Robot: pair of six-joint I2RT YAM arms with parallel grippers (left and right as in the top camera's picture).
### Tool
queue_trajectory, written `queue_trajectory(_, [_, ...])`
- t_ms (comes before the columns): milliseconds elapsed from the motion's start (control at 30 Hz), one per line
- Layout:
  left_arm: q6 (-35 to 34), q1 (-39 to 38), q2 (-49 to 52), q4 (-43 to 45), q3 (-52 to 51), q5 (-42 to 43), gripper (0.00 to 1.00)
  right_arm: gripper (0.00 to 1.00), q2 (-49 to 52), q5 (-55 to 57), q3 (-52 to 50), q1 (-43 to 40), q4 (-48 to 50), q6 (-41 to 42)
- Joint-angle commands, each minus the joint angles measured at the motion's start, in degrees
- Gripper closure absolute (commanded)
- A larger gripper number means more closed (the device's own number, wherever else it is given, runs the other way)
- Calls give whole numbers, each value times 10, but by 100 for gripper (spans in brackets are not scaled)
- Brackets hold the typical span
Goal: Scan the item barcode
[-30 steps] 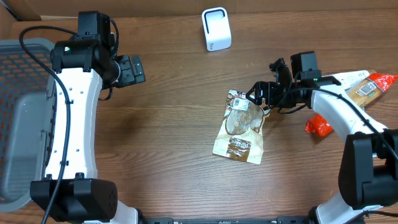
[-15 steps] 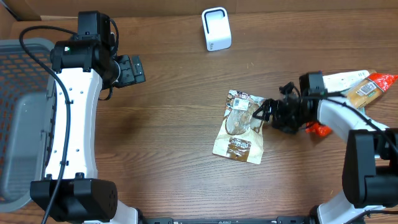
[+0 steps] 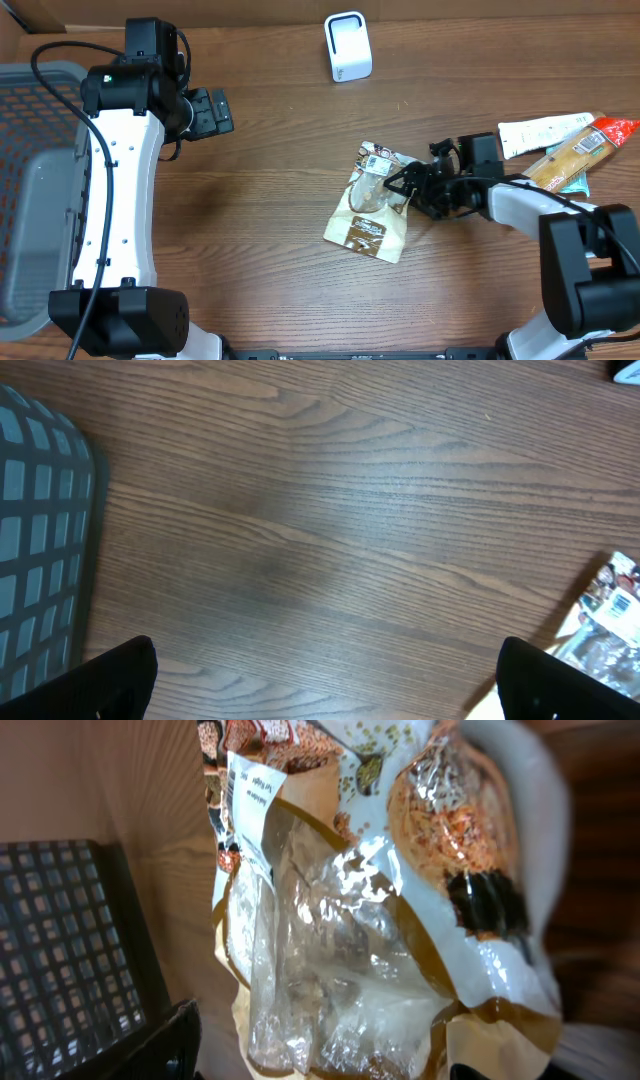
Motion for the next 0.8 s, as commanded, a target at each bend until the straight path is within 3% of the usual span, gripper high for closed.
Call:
queue_trajectory(0, [-8, -2, 4, 1, 1, 5, 0, 27, 49, 74, -16, 23, 30, 87])
queue_trajectory(167, [-7, -2, 4, 1, 1, 5, 1, 37, 120, 94, -16, 47, 137, 160])
queue_trajectory(367, [-8, -2, 4, 1, 1, 5, 1, 62, 132, 83, -16, 53, 179, 148])
queue_trajectory(533, [-8, -2, 4, 1, 1, 5, 1, 62, 133, 75, -16, 66, 193, 123])
queue_trajectory(633, [-8, -2, 4, 1, 1, 4, 0, 52, 138, 90, -16, 80, 199, 124])
queue_trajectory(767, [-8, -2, 4, 1, 1, 5, 0, 52, 160, 123, -15, 121, 236, 124])
